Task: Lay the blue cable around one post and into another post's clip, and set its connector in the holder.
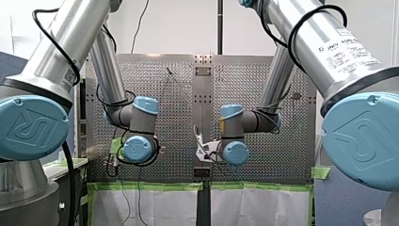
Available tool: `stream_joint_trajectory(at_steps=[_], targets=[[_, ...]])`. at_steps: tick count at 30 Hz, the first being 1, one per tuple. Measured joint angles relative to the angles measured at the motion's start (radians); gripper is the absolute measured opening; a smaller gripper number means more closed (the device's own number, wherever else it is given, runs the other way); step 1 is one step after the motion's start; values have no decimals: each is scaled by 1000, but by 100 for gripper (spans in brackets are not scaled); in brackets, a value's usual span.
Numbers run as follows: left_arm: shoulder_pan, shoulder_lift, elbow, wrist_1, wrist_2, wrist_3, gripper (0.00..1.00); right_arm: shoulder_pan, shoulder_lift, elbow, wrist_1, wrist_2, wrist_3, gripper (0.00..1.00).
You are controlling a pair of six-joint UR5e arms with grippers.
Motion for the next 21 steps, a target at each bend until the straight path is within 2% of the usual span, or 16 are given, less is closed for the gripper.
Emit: stream_joint_trajectory(at_steps=[5, 8, 12, 15, 17, 21], targets=[[-1, -2, -1, -9, -2, 1, 100, 0, 0, 0, 0, 0, 0, 0], [-3, -15, -4, 3, -11, 3, 100, 11, -2, -2, 11, 11, 11, 0], [-10, -21, -4, 20, -21, 5, 100, 31, -27, -6, 42, 42, 42, 0], [-11, -3, -4, 7, -24, 7, 100, 35, -52, -6, 68, 62, 68, 0], [-9, 15, -5, -9, -24, 6, 100, 36, -68, -5, 83, 63, 83, 0], [-3, 47, -5, -41, -25, 4, 100, 29, -103, -6, 119, 46, 119, 0]])
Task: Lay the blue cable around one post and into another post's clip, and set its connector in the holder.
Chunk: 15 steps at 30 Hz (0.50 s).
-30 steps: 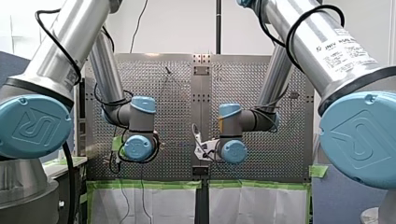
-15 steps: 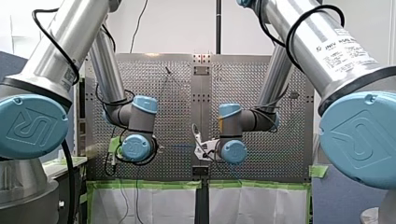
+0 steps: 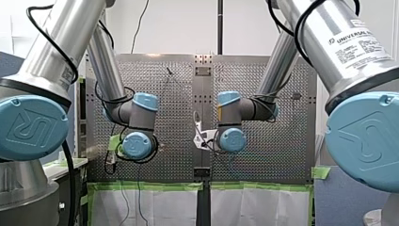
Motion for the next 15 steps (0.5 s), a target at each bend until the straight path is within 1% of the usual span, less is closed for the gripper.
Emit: stream_joint_trajectory(at_steps=[2, 6, 9, 12, 15], targets=[[3, 17, 1, -17, -1, -1, 100, -5, -15, 0, 15, -5, 15, 0], [8, 49, 1, -48, 0, -6, 100, -15, -53, 0, 53, -9, 53, 0], [12, 73, 2, -71, 1, -18, 100, -20, -76, 0, 76, -9, 71, 0], [16, 99, 2, -83, 3, -25, 100, -23, -99, 0, 90, -9, 77, 0], [20, 124, 3, -87, 4, -27, 100, -24, -122, 0, 97, -9, 77, 0]])
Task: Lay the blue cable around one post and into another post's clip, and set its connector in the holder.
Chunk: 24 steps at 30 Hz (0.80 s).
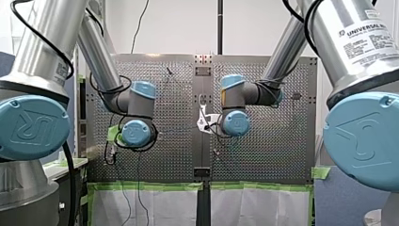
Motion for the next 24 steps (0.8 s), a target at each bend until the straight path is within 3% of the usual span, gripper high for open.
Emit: stream_joint_trajectory(at_steps=[13, 18, 24], targets=[[17, 98, 0, -2, 13, -2, 100, -1, -115, 0, 4, -3, -1, 0], [22, 105, 0, -2, 14, -2, 100, -1, -151, 0, 4, -3, -1, 0], [30, 107, 3, -9, 16, -3, 100, -1, -162, -1, 11, -3, -4, 0]])
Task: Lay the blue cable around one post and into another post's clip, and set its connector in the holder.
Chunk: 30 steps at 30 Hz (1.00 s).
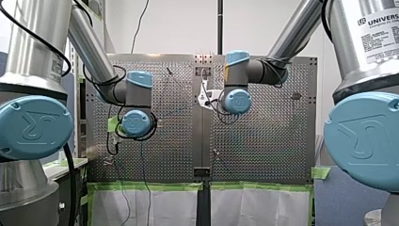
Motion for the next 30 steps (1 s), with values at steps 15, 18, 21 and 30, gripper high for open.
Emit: stream_joint_trajectory(at_steps=[15, 18, 21, 30], targets=[[48, 109, 114, -118, -39, -109, 100, 0, -49, -109, 99, -13, -6, 0], [54, 137, 142, -146, -40, -127, 100, 0, -55, -134, 124, -14, -3, 0], [61, 162, 166, -170, -40, -137, 100, 0, -57, -156, 146, -15, 0, 0], [90, 236, 240, -244, -33, -141, 100, -8, -57, -232, 222, -19, 4, 0]])
